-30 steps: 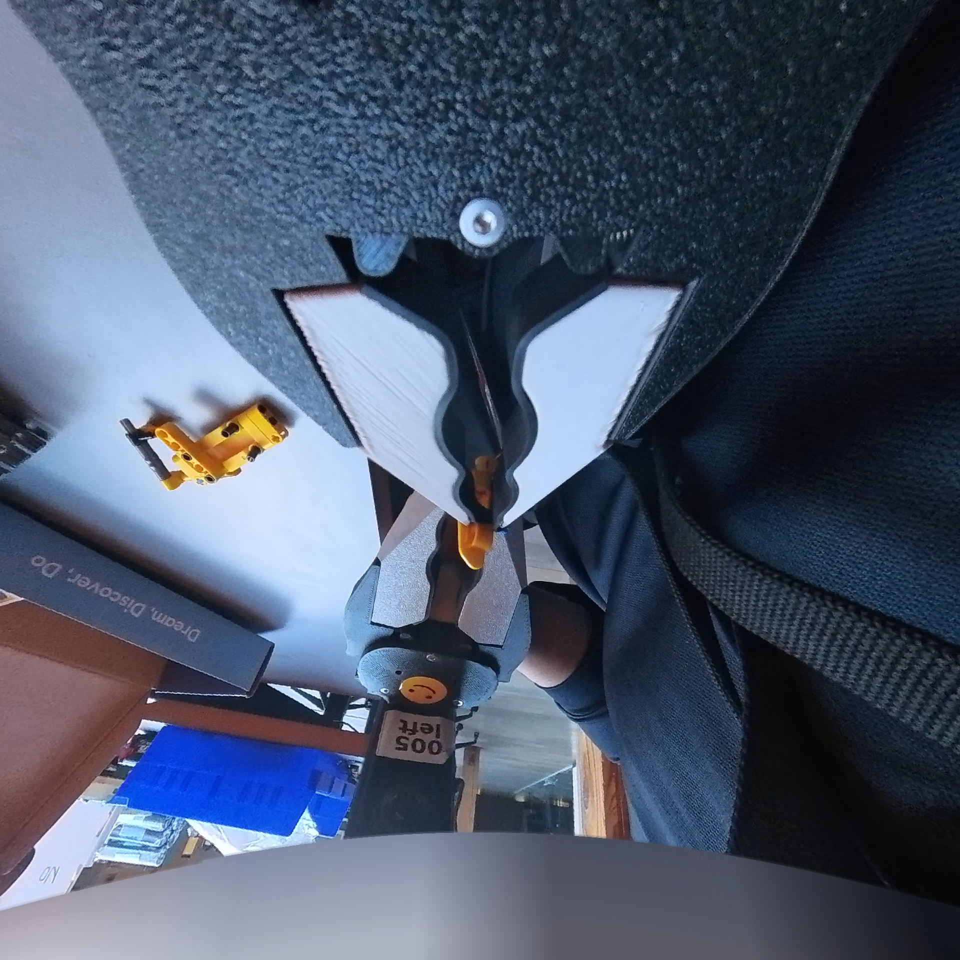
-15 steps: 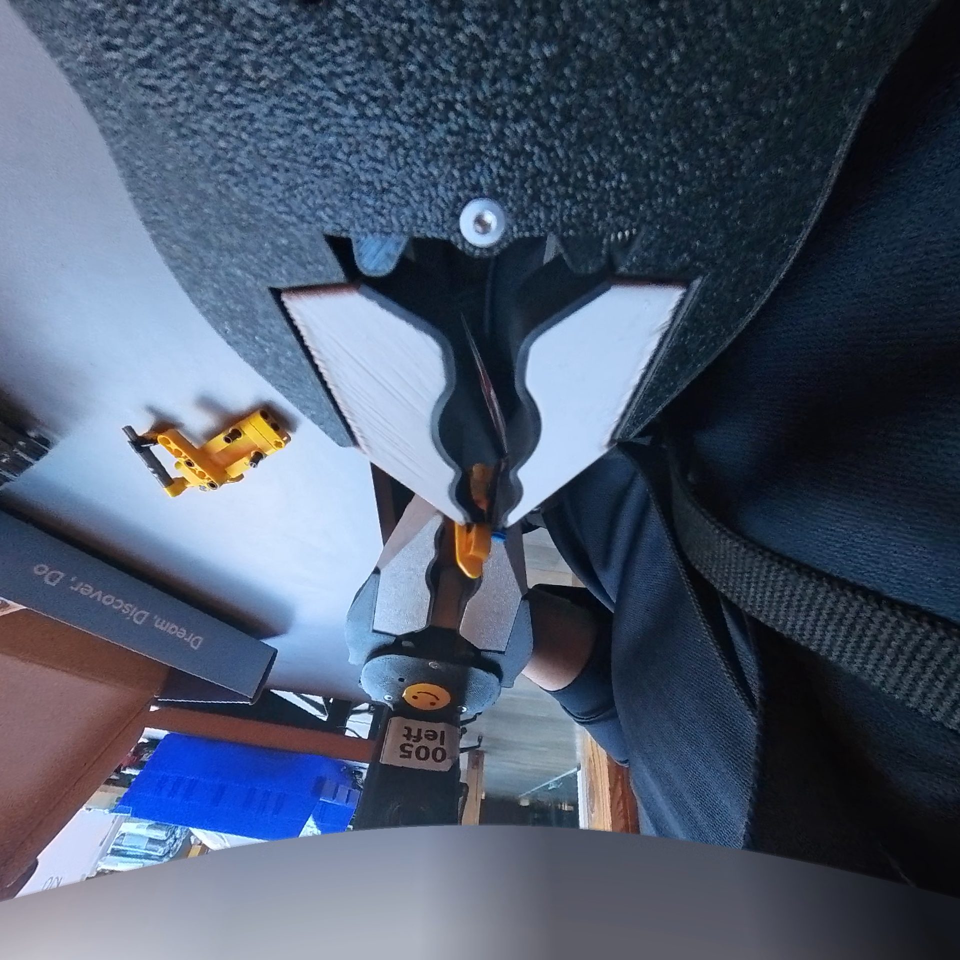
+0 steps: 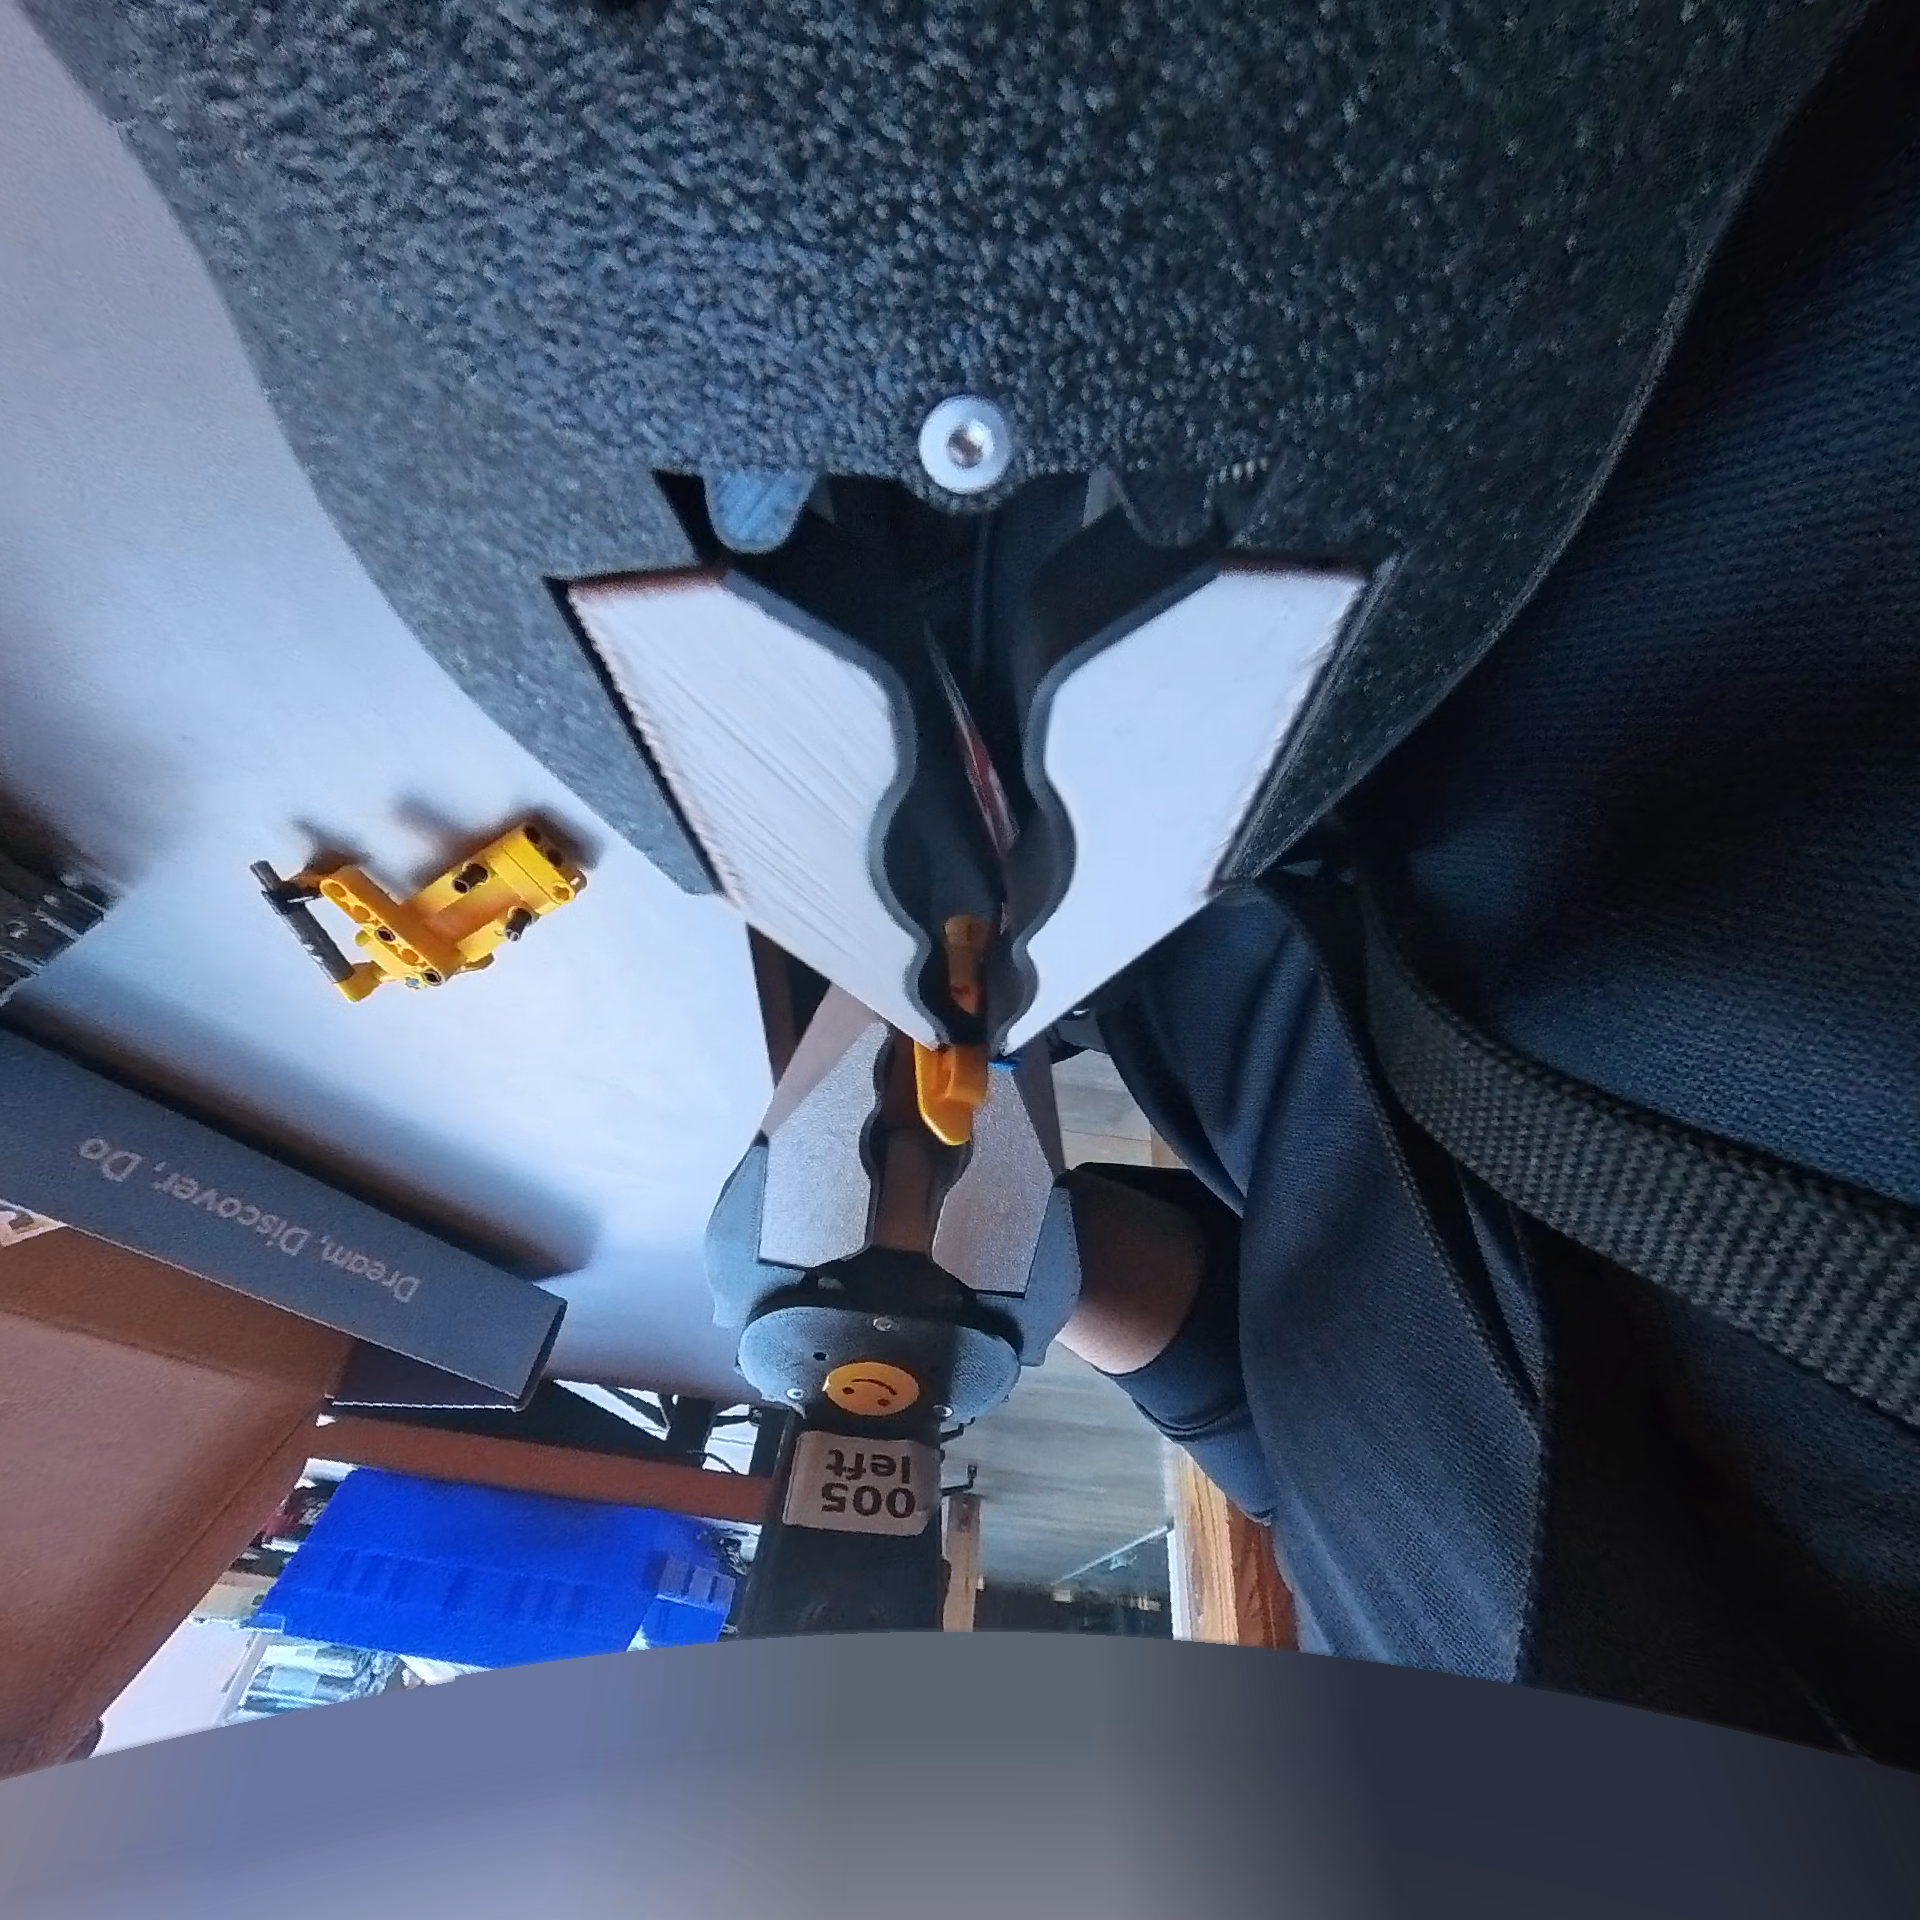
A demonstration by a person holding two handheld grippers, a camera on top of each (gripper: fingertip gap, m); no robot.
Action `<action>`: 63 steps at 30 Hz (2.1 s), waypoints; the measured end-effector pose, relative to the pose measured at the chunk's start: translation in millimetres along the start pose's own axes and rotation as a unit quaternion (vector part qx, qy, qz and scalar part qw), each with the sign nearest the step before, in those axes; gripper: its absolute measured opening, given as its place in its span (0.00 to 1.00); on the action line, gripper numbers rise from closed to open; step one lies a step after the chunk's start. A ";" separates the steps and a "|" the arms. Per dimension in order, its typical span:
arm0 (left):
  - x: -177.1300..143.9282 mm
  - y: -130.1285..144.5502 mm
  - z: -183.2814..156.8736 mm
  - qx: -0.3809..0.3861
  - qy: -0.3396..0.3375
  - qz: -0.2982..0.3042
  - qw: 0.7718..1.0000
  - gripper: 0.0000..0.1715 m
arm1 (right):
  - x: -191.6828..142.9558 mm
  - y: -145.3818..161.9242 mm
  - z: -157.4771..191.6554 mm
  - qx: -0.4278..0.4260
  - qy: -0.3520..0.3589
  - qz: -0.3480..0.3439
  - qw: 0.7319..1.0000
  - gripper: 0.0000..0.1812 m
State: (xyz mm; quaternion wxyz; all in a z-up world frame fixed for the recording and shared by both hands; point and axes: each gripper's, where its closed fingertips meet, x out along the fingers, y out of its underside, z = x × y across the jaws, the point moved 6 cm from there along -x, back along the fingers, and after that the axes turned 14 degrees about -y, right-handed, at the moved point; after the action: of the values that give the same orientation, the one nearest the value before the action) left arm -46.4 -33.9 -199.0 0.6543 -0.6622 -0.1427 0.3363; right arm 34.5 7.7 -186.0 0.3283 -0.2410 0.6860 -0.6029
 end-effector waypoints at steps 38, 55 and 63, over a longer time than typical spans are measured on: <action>3.9 5.8 -6.4 -0.034 0.045 0.021 0.998 0.07 | 0.5 8.3 -0.1 0.031 -0.073 -0.010 0.997 0.00; 5.3 8.2 -11.7 -0.050 0.072 0.017 0.996 0.07 | 2.3 11.1 0.8 0.035 -0.110 -0.013 0.993 0.00; 4.9 5.9 -14.3 -0.057 0.094 0.008 0.994 0.07 | 3.0 9.6 -0.3 0.051 -0.147 -0.029 0.987 0.00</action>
State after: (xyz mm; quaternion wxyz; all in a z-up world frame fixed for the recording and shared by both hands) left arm -35.3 -42.5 -207.1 0.6234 -0.7280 -0.0938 0.2694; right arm 32.9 7.3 -195.9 0.4199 -0.3296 0.5917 -0.6042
